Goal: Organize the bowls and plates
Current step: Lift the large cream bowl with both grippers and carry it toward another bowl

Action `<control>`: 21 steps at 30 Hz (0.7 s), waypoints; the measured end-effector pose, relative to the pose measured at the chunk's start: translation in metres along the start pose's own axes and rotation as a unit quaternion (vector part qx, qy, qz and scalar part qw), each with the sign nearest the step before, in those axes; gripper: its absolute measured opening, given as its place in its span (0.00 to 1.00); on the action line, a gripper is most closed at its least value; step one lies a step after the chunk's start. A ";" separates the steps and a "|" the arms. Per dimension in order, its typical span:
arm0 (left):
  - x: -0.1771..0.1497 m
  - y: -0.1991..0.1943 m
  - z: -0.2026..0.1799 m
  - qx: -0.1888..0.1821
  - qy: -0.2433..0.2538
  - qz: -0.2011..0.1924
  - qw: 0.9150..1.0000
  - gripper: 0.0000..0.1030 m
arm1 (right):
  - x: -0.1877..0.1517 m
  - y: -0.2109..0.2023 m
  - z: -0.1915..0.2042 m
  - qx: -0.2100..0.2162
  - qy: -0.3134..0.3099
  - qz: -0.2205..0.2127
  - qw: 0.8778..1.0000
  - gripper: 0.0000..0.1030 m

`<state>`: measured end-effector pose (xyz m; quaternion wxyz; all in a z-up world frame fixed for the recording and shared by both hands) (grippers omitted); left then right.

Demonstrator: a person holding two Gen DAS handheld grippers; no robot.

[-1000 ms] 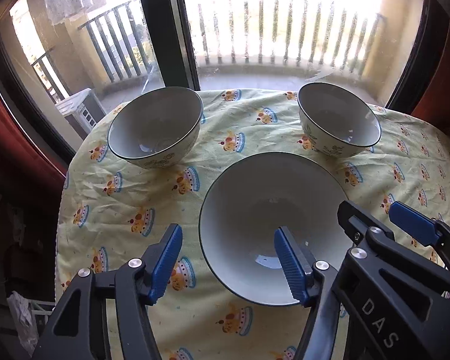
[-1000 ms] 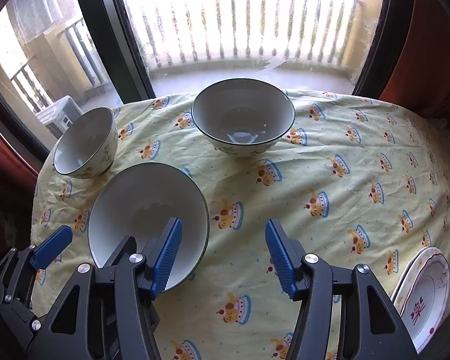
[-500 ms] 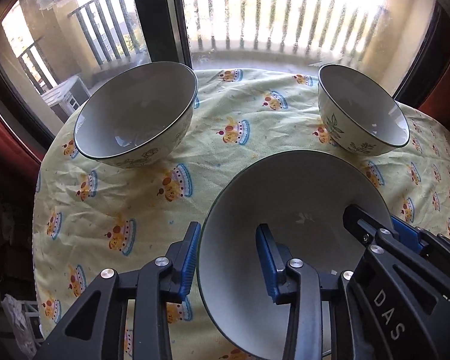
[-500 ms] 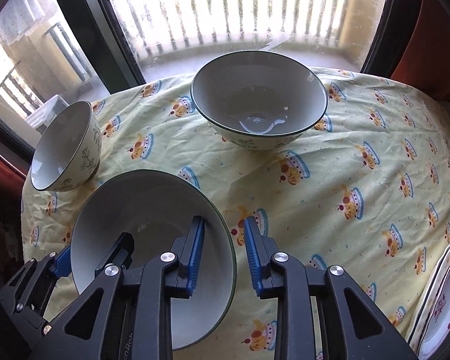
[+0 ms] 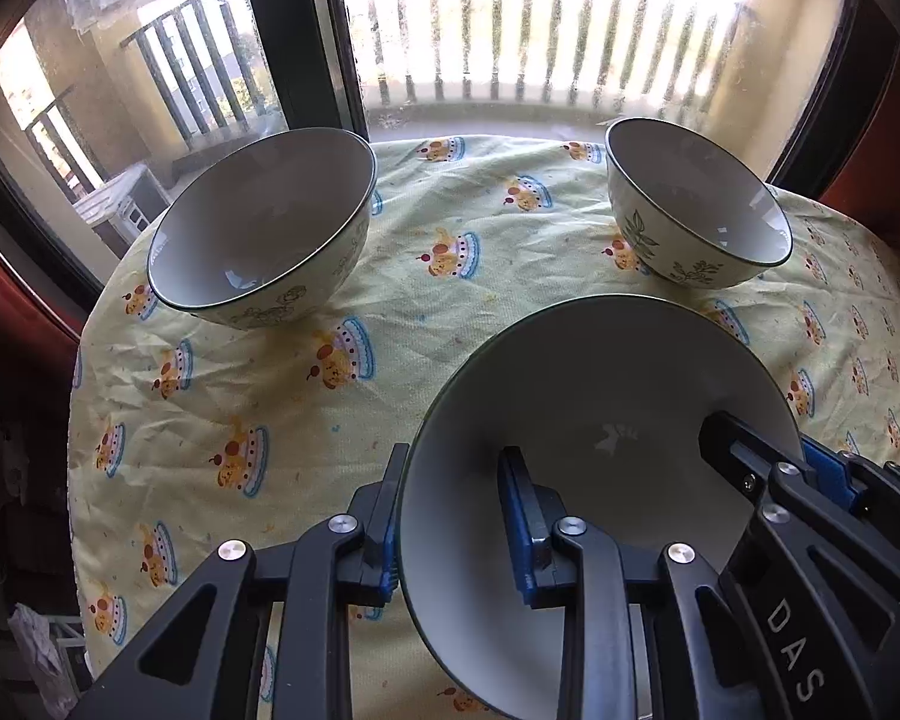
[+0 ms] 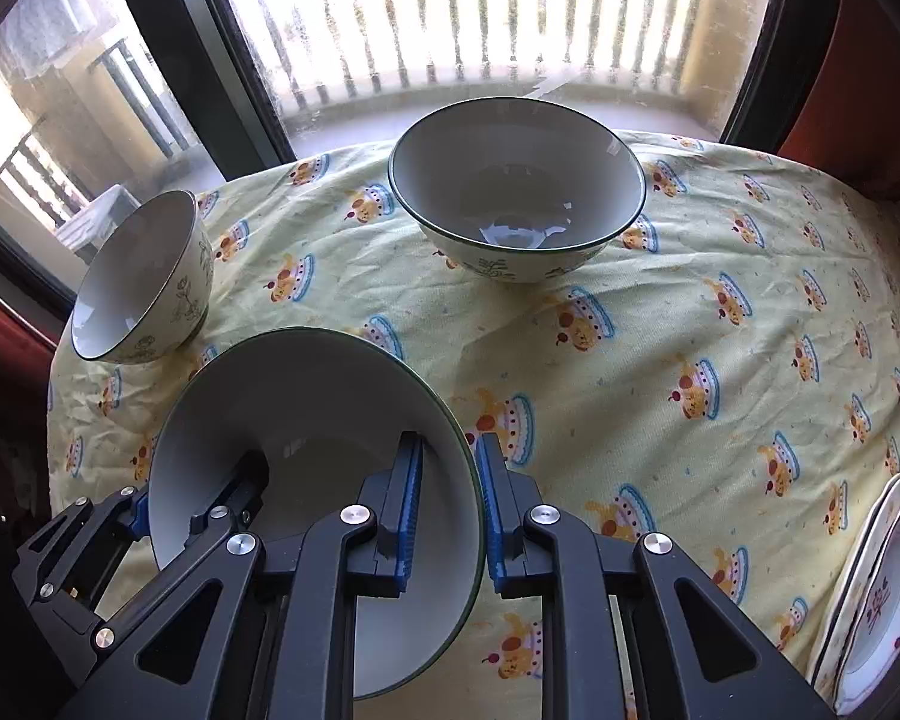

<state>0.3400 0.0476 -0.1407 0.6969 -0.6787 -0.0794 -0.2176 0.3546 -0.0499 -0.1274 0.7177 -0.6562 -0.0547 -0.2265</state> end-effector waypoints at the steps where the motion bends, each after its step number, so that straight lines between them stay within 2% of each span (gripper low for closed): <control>1: -0.002 -0.003 -0.002 0.000 0.000 0.000 1.000 0.26 | -0.002 -0.003 -0.002 -0.001 0.000 -0.001 1.000 0.21; 21: -0.065 -0.060 -0.078 0.009 -0.034 0.005 0.999 0.26 | -0.055 -0.060 -0.073 0.014 -0.029 0.005 0.999 0.21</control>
Point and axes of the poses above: each gripper's, at about its wrist camera, not at the fingertips, and y roughly the way its jaws point, z to its left, x to its top, the point moved 6 cm from there along y, roughly the way its jaws point, and after that the axes turned 9 degrees about y, right-handed, at the moved point
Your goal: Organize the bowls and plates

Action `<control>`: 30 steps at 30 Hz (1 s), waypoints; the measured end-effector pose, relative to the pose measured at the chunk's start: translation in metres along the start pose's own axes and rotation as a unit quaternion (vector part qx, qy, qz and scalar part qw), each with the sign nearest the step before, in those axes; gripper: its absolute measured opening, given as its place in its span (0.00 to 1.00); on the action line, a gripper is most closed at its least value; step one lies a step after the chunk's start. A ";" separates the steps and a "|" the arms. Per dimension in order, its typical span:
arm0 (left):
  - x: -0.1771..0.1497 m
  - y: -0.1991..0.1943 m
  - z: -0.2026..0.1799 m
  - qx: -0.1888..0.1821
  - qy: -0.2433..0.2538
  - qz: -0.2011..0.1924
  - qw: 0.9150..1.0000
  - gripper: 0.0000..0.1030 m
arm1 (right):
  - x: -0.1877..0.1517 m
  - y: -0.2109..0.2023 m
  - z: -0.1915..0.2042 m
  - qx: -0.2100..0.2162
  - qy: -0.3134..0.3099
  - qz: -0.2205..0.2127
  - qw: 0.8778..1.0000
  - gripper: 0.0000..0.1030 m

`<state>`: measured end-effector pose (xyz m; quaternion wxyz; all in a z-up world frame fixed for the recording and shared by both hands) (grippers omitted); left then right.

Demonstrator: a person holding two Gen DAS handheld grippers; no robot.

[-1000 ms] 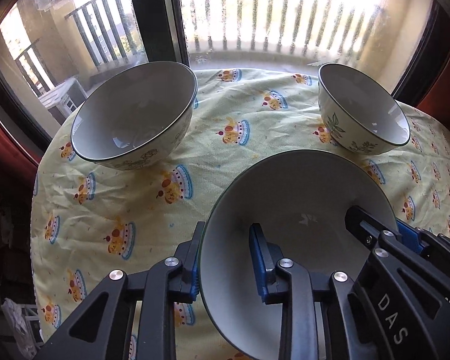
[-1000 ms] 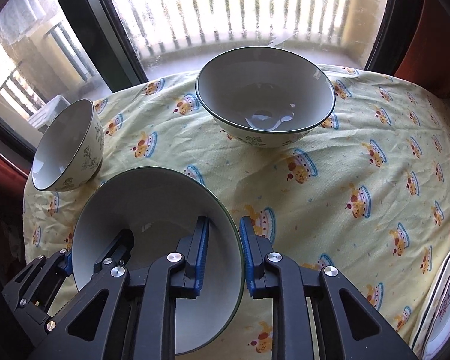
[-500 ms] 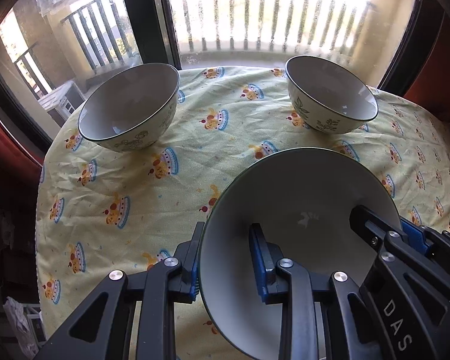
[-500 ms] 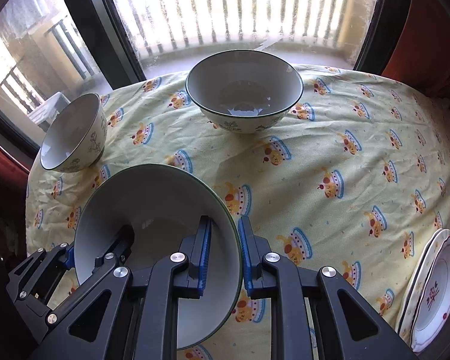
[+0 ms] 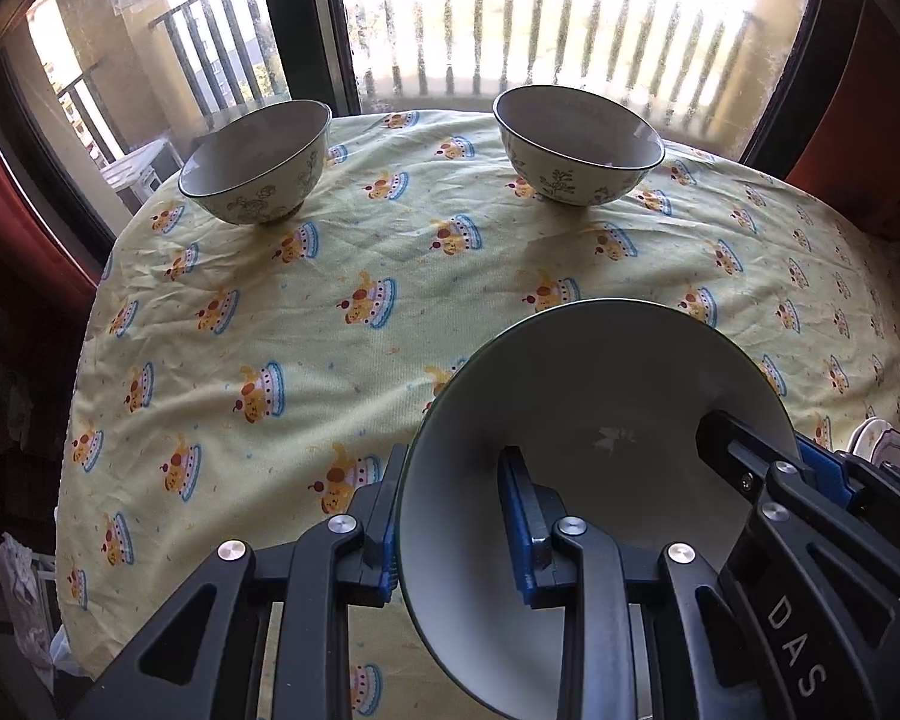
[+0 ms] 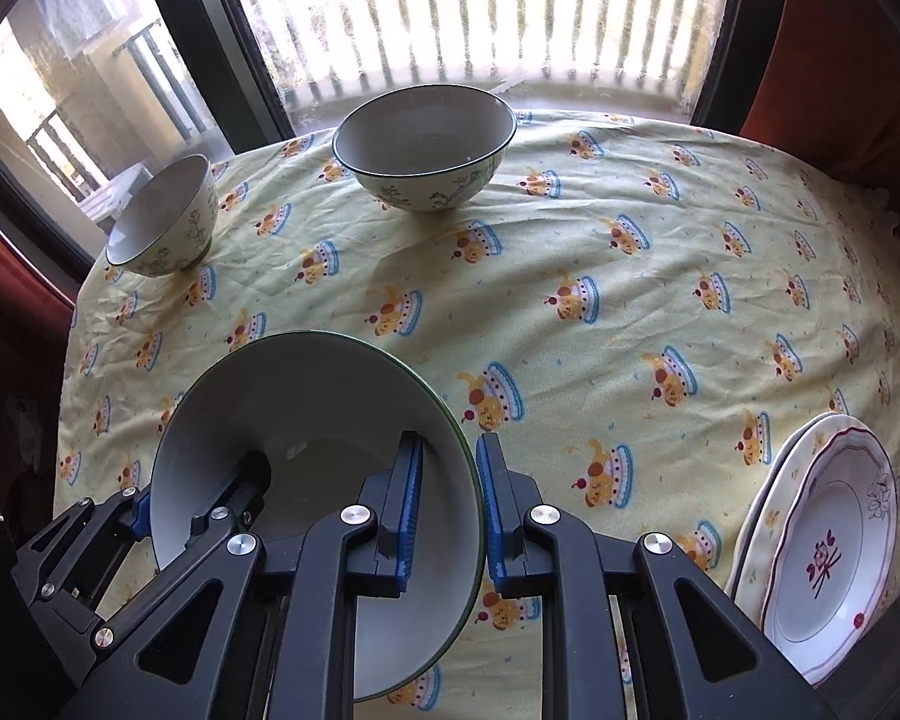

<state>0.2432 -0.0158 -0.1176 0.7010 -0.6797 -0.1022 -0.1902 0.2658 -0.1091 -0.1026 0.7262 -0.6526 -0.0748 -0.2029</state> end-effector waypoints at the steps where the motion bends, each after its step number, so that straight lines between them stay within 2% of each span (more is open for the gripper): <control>1: -0.004 -0.002 -0.005 0.001 -0.001 0.001 1.000 0.26 | -0.004 -0.002 -0.004 0.001 -0.001 0.001 1.000 0.21; 16: -0.059 -0.007 -0.060 0.003 -0.022 0.021 1.000 0.26 | -0.054 -0.014 -0.066 0.003 -0.031 0.016 0.999 0.21; 21: -0.069 -0.001 -0.064 0.013 -0.029 0.028 0.999 0.26 | -0.064 -0.007 -0.075 0.011 -0.038 0.027 0.999 0.21; 26: -0.066 -0.002 -0.065 0.024 -0.029 0.016 0.999 0.26 | -0.064 -0.004 -0.075 0.020 -0.050 0.021 0.998 0.21; 30: -0.068 -0.002 -0.067 0.017 -0.035 0.019 0.999 0.35 | -0.065 -0.004 -0.074 0.023 -0.060 0.018 0.998 0.22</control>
Point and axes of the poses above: each gripper's, at about its wrist camera, not at the fingertips, and y roughly the way its jaws point, z to its left, x to its top, the point moved 6 cm from there along y, roughly the way its jaws point, and after that the axes turned 9 degrees about y, right-handed, at the moved point
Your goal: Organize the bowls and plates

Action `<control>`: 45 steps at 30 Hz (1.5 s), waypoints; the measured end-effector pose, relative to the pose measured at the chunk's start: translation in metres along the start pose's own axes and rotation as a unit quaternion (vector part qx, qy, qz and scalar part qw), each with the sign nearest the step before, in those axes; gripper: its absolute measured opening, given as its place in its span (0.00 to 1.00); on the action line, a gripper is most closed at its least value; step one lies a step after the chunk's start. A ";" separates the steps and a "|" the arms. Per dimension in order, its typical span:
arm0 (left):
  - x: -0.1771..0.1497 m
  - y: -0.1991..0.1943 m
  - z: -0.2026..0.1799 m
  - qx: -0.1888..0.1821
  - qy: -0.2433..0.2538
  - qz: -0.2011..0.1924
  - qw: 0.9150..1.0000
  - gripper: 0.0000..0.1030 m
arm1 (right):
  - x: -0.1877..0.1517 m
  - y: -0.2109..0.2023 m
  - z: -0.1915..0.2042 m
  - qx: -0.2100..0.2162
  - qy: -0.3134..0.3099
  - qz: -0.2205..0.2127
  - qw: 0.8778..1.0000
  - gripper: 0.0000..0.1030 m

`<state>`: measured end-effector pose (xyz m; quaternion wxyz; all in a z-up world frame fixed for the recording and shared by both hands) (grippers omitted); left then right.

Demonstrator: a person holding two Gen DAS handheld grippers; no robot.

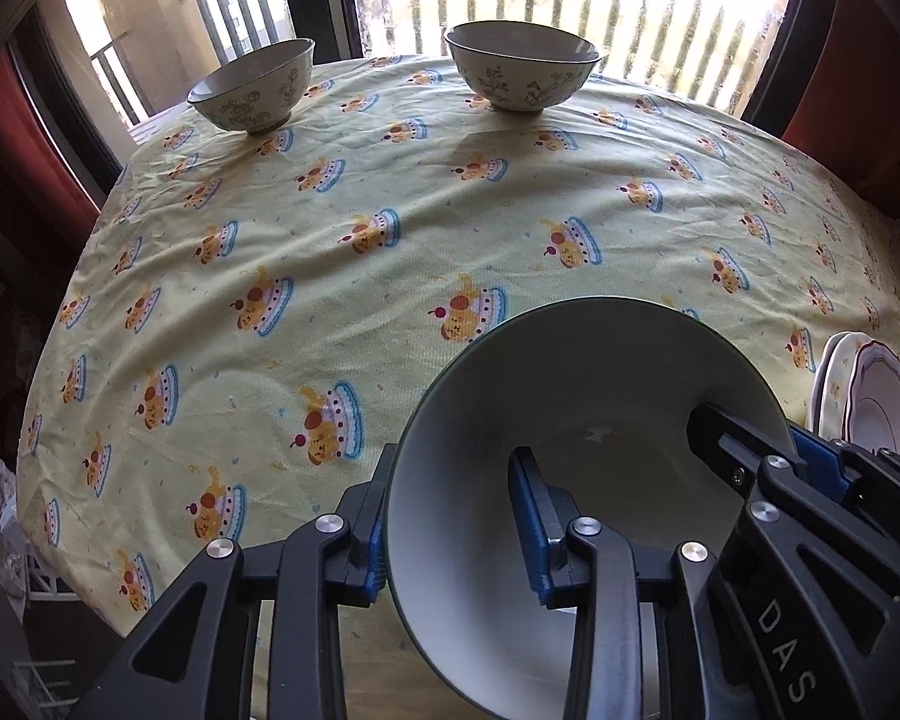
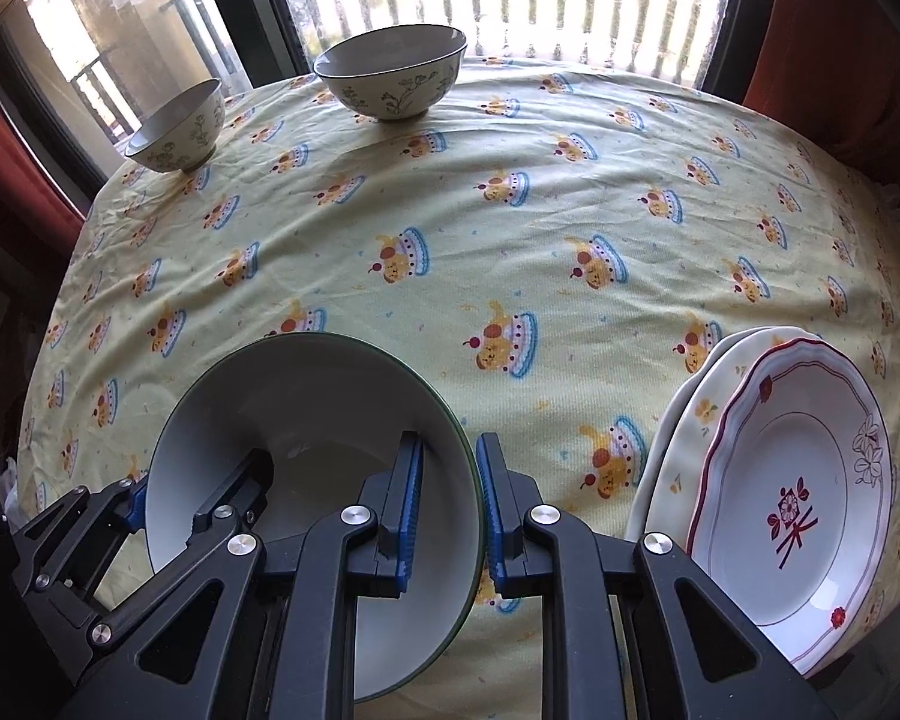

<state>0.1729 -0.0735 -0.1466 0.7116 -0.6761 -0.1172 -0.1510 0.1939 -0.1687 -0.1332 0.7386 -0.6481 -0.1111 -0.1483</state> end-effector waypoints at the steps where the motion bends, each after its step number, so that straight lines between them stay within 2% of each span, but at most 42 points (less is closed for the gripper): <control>1: 0.000 0.000 0.000 0.002 0.000 0.001 1.000 0.37 | 0.000 0.000 0.000 0.002 0.001 0.000 1.000 0.22; 3: -0.001 -0.001 0.000 0.009 0.002 0.002 1.000 0.52 | 0.000 0.000 0.001 0.006 -0.001 0.005 1.000 0.26; 4: -0.001 -0.002 0.001 0.012 0.001 0.002 1.000 0.54 | -0.001 0.001 0.001 0.009 -0.002 0.009 1.000 0.29; 5: -0.002 -0.004 0.002 0.009 -0.003 -0.001 1.000 0.60 | -0.001 0.001 0.000 0.007 -0.002 0.008 1.000 0.35; 7: -0.001 -0.010 0.005 0.005 -0.009 -0.008 1.000 0.72 | 0.000 -0.002 0.001 0.005 -0.006 0.000 1.000 0.53; 8: -0.001 -0.012 0.007 0.006 -0.011 -0.012 1.000 0.77 | 0.001 -0.005 0.002 0.010 -0.004 -0.005 1.000 0.68; 11: 0.000 -0.018 0.011 0.000 -0.017 -0.017 1.000 0.83 | 0.003 -0.014 0.009 0.016 -0.012 -0.019 1.000 0.75; 19: 0.005 -0.025 0.030 0.000 -0.023 -0.024 0.999 0.84 | 0.008 -0.022 0.032 0.026 -0.027 -0.022 0.999 0.76; 26: 0.022 -0.028 0.063 -0.002 -0.020 -0.030 0.999 0.84 | 0.025 -0.020 0.064 0.025 -0.030 -0.027 0.999 0.76; 39: 0.083 -0.024 0.132 -0.038 0.007 -0.049 0.998 0.84 | 0.080 -0.018 0.135 -0.002 -0.005 -0.048 0.999 0.76; 45: 0.114 -0.020 0.169 -0.040 0.015 -0.060 0.997 0.84 | 0.107 -0.014 0.171 -0.010 0.004 -0.060 0.998 0.76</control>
Point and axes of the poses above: each gripper's, at about its wrist camera, not at the fingertips, and y roughly the way its jaws point, z to its left, x to its top, the point moved 6 cm from there along y, roughly the way its jaws point, and after that the axes turned 9 degrees about y, right-handed, at the moved point
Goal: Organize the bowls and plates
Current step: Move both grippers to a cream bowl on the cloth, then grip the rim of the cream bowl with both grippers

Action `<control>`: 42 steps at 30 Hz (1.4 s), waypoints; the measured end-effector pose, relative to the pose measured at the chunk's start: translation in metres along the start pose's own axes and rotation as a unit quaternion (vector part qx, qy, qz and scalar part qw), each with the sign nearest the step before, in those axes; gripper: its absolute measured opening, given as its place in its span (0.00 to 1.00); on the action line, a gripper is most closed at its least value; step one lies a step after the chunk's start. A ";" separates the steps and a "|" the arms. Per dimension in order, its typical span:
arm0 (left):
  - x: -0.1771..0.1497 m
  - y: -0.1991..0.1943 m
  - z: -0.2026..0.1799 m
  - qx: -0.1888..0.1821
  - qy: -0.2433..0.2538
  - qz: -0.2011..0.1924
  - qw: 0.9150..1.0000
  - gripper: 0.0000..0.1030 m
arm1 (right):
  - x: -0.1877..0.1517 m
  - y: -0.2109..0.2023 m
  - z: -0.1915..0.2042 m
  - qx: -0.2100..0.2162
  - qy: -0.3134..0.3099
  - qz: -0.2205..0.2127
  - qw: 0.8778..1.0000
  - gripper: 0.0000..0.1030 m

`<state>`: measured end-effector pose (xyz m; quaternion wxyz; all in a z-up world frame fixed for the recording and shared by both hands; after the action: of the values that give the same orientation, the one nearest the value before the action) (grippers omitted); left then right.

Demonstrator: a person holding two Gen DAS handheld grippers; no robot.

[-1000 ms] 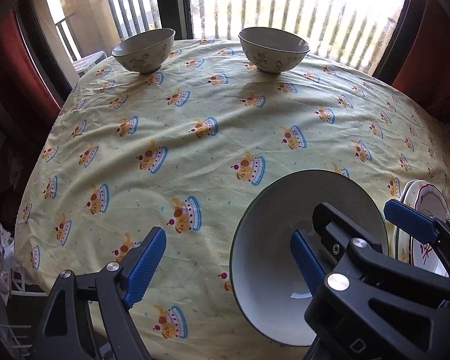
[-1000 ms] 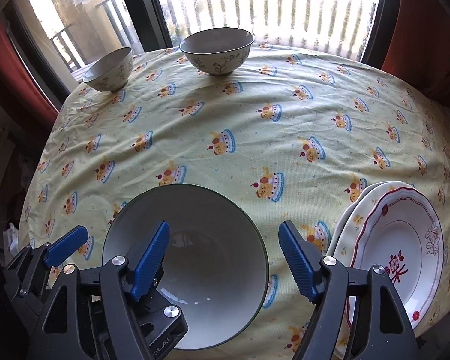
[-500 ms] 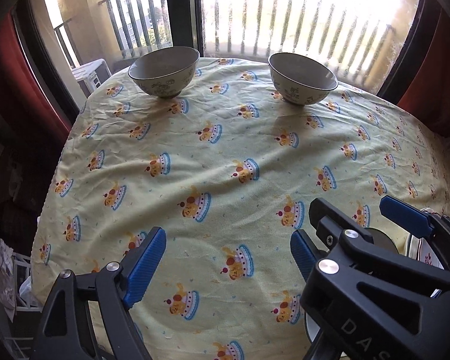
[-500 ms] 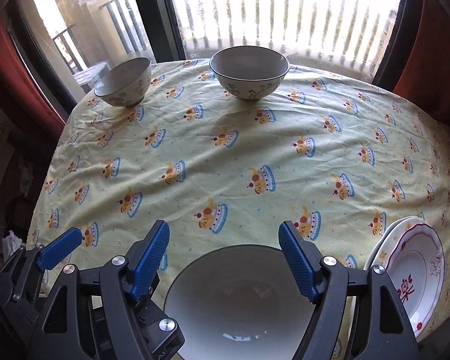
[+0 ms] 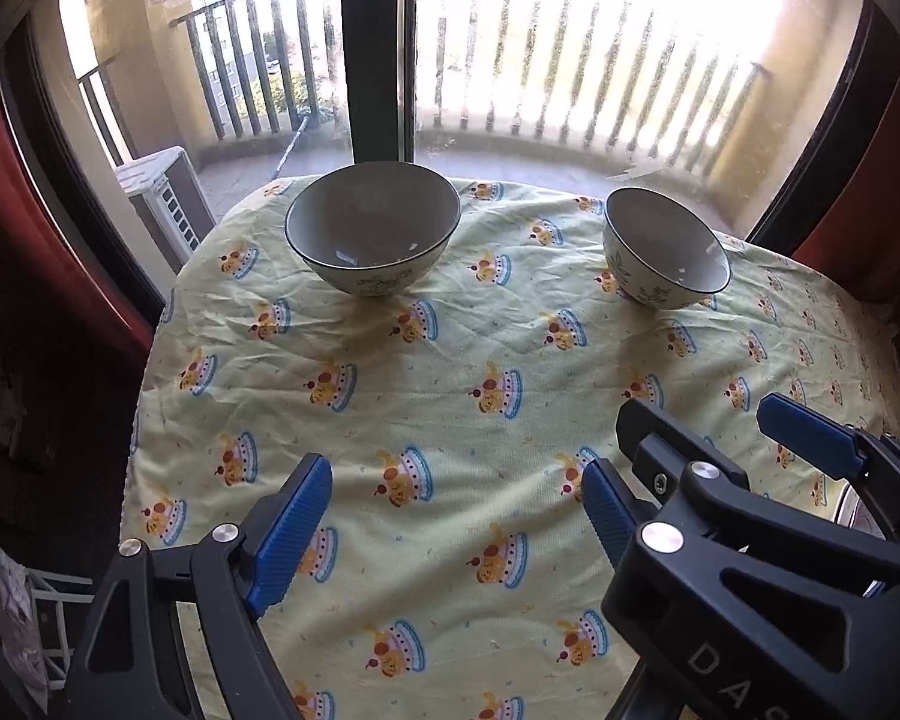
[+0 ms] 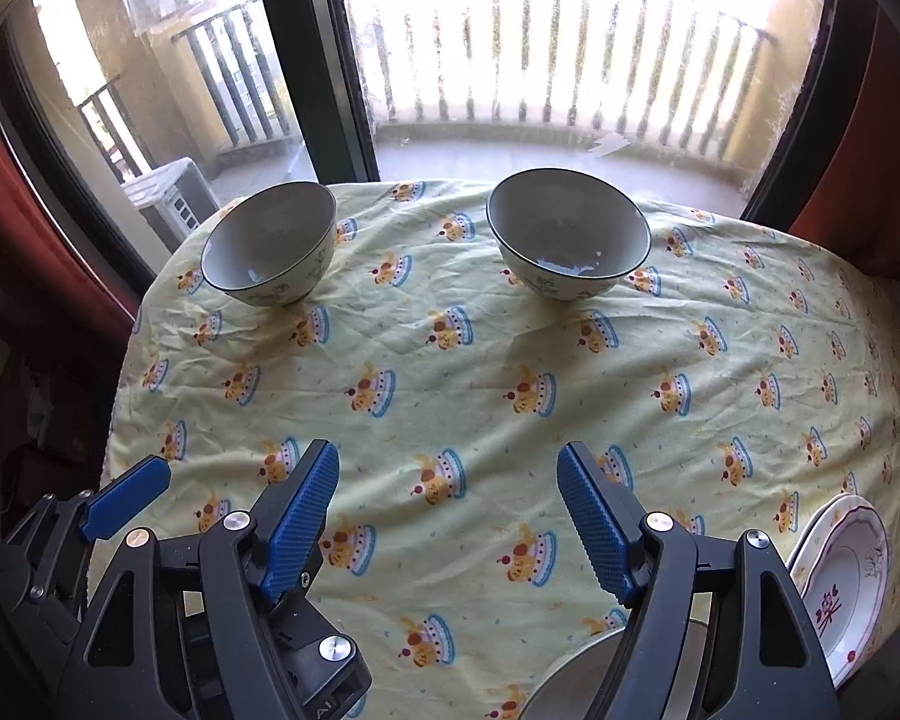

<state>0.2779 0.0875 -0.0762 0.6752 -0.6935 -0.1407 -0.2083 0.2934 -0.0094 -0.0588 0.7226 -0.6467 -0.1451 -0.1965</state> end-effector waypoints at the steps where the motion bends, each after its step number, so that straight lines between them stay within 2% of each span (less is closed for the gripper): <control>1: 0.005 0.001 0.007 0.001 0.002 -0.002 1.000 0.84 | 0.004 0.001 0.006 0.000 0.001 -0.002 1.000 0.76; 9: 0.044 0.012 0.059 0.009 0.006 -0.022 1.000 0.84 | 0.039 0.016 0.057 0.002 0.010 -0.023 1.000 0.76; 17: 0.087 0.017 0.094 0.021 0.028 -0.040 0.999 0.84 | 0.078 0.021 0.091 -0.006 0.040 -0.053 0.998 0.76; 25: 0.117 0.059 0.112 0.037 0.048 -0.042 0.997 0.84 | 0.111 0.058 0.104 -0.019 0.055 -0.054 0.997 0.75; 28: 0.123 0.079 0.115 0.036 0.051 -0.038 0.997 0.83 | 0.118 0.075 0.105 -0.026 0.057 -0.056 0.996 0.67; 35: 0.125 0.120 0.118 0.021 0.043 -0.015 0.999 0.71 | 0.123 0.115 0.104 -0.027 0.068 -0.038 0.997 0.55; 38: 0.123 0.129 0.117 0.015 0.045 -0.005 0.999 0.61 | 0.123 0.130 0.104 -0.025 0.073 -0.027 0.997 0.48; 42: 0.122 0.139 0.117 0.010 0.052 0.002 0.999 0.44 | 0.120 0.147 0.104 -0.017 0.085 -0.011 0.996 0.32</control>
<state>0.4618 0.1871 -0.1397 0.6887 -0.6753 -0.1061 -0.2416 0.4726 0.0948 -0.1195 0.7190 -0.6381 -0.0867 -0.2614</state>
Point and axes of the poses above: each gripper's, at about its wrist camera, not at the fingertips, and y roughly the way its jaws point, z to its left, x to its top, the point moved 6 cm from there along y, roughly the way its jaws point, and after that the axes turned 9 degrees about y, right-handed, at the moved point
